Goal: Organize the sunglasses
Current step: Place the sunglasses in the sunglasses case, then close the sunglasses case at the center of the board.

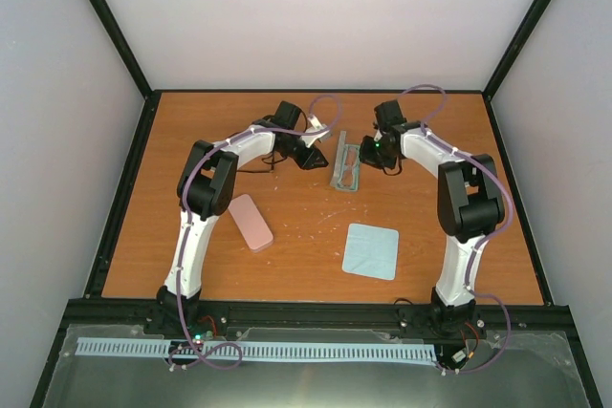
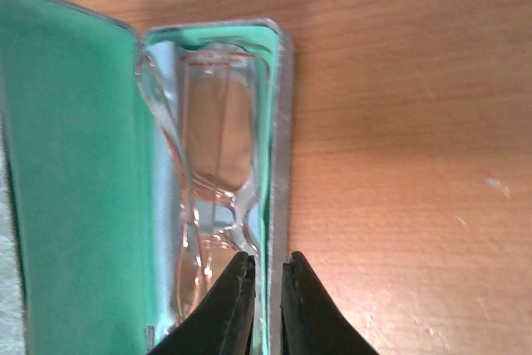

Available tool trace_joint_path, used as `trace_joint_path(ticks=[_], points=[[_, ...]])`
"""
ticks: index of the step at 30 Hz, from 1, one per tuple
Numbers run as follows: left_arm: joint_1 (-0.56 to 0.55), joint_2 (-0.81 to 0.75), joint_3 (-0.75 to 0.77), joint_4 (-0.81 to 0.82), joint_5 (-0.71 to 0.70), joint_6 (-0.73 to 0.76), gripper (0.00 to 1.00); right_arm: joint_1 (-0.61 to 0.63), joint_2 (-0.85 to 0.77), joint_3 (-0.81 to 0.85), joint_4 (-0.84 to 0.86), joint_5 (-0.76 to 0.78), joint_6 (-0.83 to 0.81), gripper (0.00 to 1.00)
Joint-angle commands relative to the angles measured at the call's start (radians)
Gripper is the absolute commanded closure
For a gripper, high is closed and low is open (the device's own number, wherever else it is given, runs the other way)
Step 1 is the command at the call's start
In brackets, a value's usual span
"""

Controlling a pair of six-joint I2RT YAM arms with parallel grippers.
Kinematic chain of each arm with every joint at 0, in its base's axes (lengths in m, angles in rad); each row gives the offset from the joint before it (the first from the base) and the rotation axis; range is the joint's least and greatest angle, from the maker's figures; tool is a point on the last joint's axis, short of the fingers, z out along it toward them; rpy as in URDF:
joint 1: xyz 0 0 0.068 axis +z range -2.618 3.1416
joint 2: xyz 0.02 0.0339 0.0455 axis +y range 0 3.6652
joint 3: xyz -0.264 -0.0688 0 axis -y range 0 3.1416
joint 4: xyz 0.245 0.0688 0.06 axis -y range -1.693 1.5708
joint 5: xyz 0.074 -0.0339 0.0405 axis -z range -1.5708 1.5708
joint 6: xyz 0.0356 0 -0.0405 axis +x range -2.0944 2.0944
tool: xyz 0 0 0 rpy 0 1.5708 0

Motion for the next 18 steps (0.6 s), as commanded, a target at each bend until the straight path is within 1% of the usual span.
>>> trace_joint_path(ticks=[1,4,7,18], points=[[-0.004,-0.063,0.022,-0.003,0.005,-0.004,0.74,-0.016,-0.047,-0.068,0.031,0.060,0.031,0.90],[-0.004,-0.068,0.032,-0.005,0.007,-0.012,0.74,-0.022,-0.027,-0.080,0.040,0.061,0.032,0.95],[-0.007,-0.065,0.043,-0.005,0.009,-0.023,0.74,-0.023,0.003,-0.076,0.055,0.045,0.031,0.97],[-0.024,-0.041,0.117,-0.027,0.012,-0.051,0.74,-0.023,0.080,-0.069,0.120,-0.026,0.035,0.97]])
